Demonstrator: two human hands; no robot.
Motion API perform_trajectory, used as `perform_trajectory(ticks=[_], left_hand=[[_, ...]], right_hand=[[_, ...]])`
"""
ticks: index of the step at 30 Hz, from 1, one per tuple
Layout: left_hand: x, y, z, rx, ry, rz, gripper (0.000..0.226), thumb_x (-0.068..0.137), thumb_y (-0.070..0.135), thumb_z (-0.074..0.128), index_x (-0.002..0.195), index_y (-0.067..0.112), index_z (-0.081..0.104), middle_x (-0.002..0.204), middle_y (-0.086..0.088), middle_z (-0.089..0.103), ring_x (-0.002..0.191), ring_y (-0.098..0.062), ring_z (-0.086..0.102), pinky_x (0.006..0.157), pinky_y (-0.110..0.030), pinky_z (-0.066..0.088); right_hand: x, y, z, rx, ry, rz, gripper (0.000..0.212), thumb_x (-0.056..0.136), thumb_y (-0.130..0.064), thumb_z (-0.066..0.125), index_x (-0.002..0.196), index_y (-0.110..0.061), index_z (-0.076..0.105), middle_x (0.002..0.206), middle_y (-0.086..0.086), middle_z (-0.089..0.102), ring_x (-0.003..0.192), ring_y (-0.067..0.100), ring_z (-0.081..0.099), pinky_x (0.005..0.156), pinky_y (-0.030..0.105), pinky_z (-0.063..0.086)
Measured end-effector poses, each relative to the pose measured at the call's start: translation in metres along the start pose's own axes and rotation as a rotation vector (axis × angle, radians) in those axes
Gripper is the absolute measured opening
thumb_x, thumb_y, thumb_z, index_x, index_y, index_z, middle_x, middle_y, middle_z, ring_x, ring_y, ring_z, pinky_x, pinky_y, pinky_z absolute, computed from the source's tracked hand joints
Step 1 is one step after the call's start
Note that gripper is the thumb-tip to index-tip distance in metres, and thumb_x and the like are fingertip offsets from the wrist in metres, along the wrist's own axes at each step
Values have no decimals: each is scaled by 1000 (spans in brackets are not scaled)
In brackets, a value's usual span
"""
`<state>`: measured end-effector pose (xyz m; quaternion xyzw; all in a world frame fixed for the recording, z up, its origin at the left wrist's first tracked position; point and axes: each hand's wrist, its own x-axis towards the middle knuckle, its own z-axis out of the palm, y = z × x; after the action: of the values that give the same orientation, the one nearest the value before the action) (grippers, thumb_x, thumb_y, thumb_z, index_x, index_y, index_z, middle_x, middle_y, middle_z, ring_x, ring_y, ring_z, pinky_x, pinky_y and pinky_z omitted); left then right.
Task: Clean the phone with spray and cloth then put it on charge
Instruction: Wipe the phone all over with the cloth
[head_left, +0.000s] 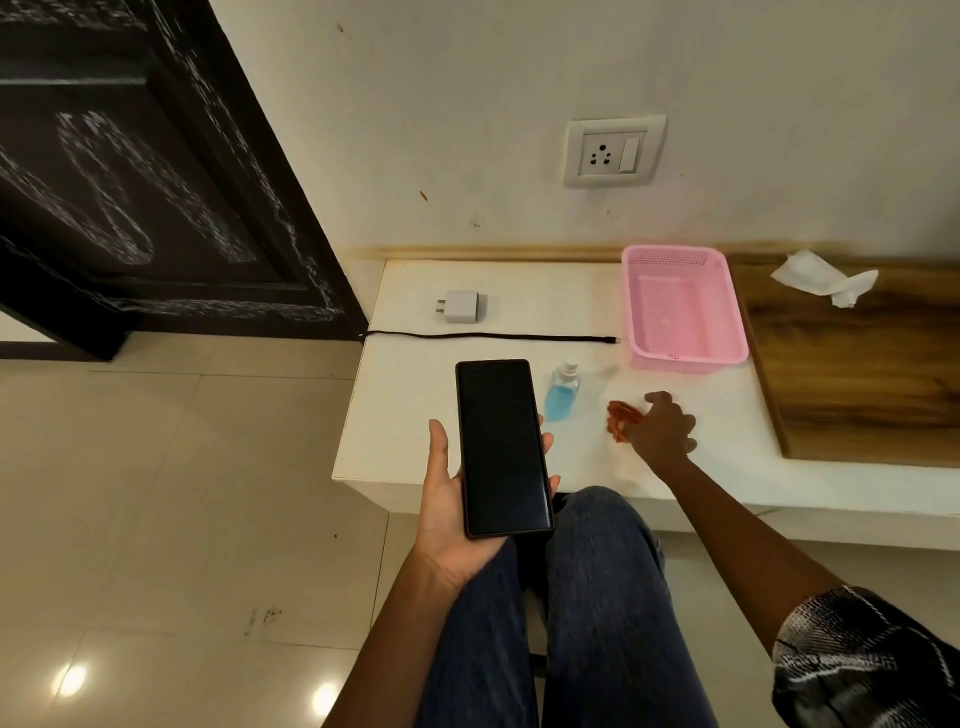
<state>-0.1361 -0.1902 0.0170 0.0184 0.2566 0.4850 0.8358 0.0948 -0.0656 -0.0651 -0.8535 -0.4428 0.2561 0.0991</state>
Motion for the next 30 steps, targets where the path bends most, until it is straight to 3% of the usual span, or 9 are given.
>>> perform_trajectory(ticks=[5,9,11,13,16,20,23,30], left_hand=[[-2,-2,2,-8,11,-6,81,75,70,58,136,16,54,145,-11,49,137,-28,41,104,-50,42],[-9,-4,7,2,2,0,80,76,71,56,134,16,55,142,-11,52,137,-28,41,105,-50,40],[-12,-5,9,4,-2,0,80,77,71,55,134,16,55,142,-12,52,136,-28,42,104,-50,42],[-17,-6,12,-2,-6,-3,80,76,71,56,134,16,55,142,-12,52,135,-28,44,103,-50,43],[-25,-9,19,25,-14,-4,81,76,72,55,133,14,56,141,-13,53,134,-28,45,104,-49,43],[-39,-13,26,36,-21,-7,81,76,71,55,132,12,57,138,-16,55,127,-30,52,102,-49,45],[-51,-16,30,50,-24,-1,82,77,72,54,134,12,55,139,-16,54,129,-30,50,103,-49,44],[-68,-24,39,93,-42,-12,83,78,71,52,137,12,51,140,-15,52,130,-31,46,104,-49,40]], right_hand=[[-4,7,-7,-34,19,-17,35,82,-34,68,107,-10,65,111,15,57,108,32,47,87,41,42],[-26,13,-26,416,-90,-81,28,74,-22,76,88,-1,64,88,18,68,76,26,62,74,40,52],[-44,13,-40,600,-149,-112,25,75,-13,75,88,3,61,84,19,70,68,26,64,71,40,54],[-63,10,-52,726,-198,-124,21,77,-9,74,88,0,59,87,15,71,69,23,68,64,32,58],[-91,2,-70,869,-223,-79,27,76,-11,75,93,-10,55,90,6,65,68,13,65,50,16,52],[-123,-1,-93,1102,-365,-10,48,76,0,72,117,-10,49,111,7,58,98,30,62,71,33,54],[-146,-2,-108,1215,-468,-10,50,75,5,70,120,-8,53,116,9,61,105,34,61,82,40,53],[-187,-9,-133,1137,-420,-173,23,78,-10,70,95,-19,58,102,1,63,97,24,61,69,30,55]])
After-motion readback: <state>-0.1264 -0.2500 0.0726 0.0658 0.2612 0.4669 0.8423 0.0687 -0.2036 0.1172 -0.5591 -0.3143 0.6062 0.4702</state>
